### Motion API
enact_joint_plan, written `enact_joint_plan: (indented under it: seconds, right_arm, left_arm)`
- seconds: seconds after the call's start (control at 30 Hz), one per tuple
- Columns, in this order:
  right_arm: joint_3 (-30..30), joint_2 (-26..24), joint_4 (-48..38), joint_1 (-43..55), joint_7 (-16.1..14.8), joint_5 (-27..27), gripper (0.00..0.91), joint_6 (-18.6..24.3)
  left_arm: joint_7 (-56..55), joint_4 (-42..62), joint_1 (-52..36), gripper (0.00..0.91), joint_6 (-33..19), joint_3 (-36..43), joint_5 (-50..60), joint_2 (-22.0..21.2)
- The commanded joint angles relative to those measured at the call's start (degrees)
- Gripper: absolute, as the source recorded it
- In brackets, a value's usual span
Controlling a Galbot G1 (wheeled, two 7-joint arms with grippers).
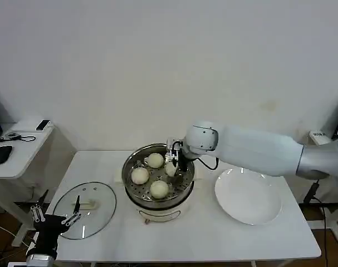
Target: Take steamed baozi put them in steamer then cover it.
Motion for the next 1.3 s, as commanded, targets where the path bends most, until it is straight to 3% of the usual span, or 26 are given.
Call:
enact_joint_plan:
  seconds: [0.03, 0.1, 0.27, 0.47, 0.63, 0.73, 0.87, 0.97, 1.0, 1.1, 1.17, 1.27, 1.3]
  right_arm:
    - [0.31, 1.15, -1.72, -1.74, 0.98, -1.78, 0.574, -0.89]
    - [0.74, 1.04, -1.57, -2.20, 1.44, -1.38, 0.907, -0.90]
    - [2.60, -0.15, 0.28, -2.43, 0.96, -1.47, 0.907, -0.90]
    - [8.14, -5.02, 5.47, -2.20, 2.88, -0.98, 0.907, -0.49]
    - [15.26, -10.16, 10.32, -5.91, 11.96, -1.26, 0.907, 1.53]
    - [22.16, -13.93, 15.44, -13.17, 22.59, -0.81, 0.907, 4.47]
    - [37.01, -18.41, 21.44, -29.68, 37.63, -3.92, 0.907, 9.10]
    - [47.67, -20.87, 24.82, -43.34, 42.71, -8.94, 0.907, 16.37]
    - [50.34, -21.54, 25.72, -48.16, 44.73, -10.46, 0.907, 20.72]
    - [66.22, -19.81, 27.47, -63.48, 45.05, -17.93, 0.907, 26.92]
    - [75.00, -15.61, 28.97, -74.94, 45.04, -22.90, 0.907, 27.86]
    - [89.46, -8.85, 29.36, -87.98, 42.12, -32.18, 0.907, 33.35]
    - [95.17, -5.05, 29.06, -91.89, 40.16, -34.56, 0.907, 37.78]
  left_arm:
    - [0.01, 0.05, -0.08, 0.907, -0.06, 0.03, 0.03, -0.02]
    - [0.01, 0.05, -0.02, 0.907, -0.08, 0.03, 0.03, -0.06]
    - [0.00, -0.01, 0.19, 0.907, -0.08, -0.02, 0.04, -0.11]
    - [-0.22, -0.12, 0.05, 0.907, -0.34, 0.18, -0.26, -0.29]
    - [-0.51, -0.33, 0.02, 0.907, -0.70, -0.14, -1.49, -0.09]
    - [-0.72, 0.12, -0.05, 0.907, -1.03, -0.09, -1.77, -0.14]
    - [-0.68, 1.10, -0.55, 0.907, -2.88, 0.29, -1.81, -0.57]
    - [-1.30, 1.78, -1.57, 0.907, -3.86, 0.08, -2.07, -0.82]
    - [-1.52, 2.04, -1.82, 0.907, -3.95, -0.02, -2.38, -0.77]
    - [-2.23, 3.21, -2.39, 0.907, -3.99, -0.02, -2.91, -0.82]
    - [-3.02, 4.25, -2.59, 0.907, -3.87, 0.57, -2.58, -0.91]
    - [-4.43, 6.88, -2.86, 0.907, -4.25, 2.04, 0.67, -0.82]
    - [-4.53, 7.90, -2.91, 0.907, -4.78, 2.50, 2.87, -0.78]
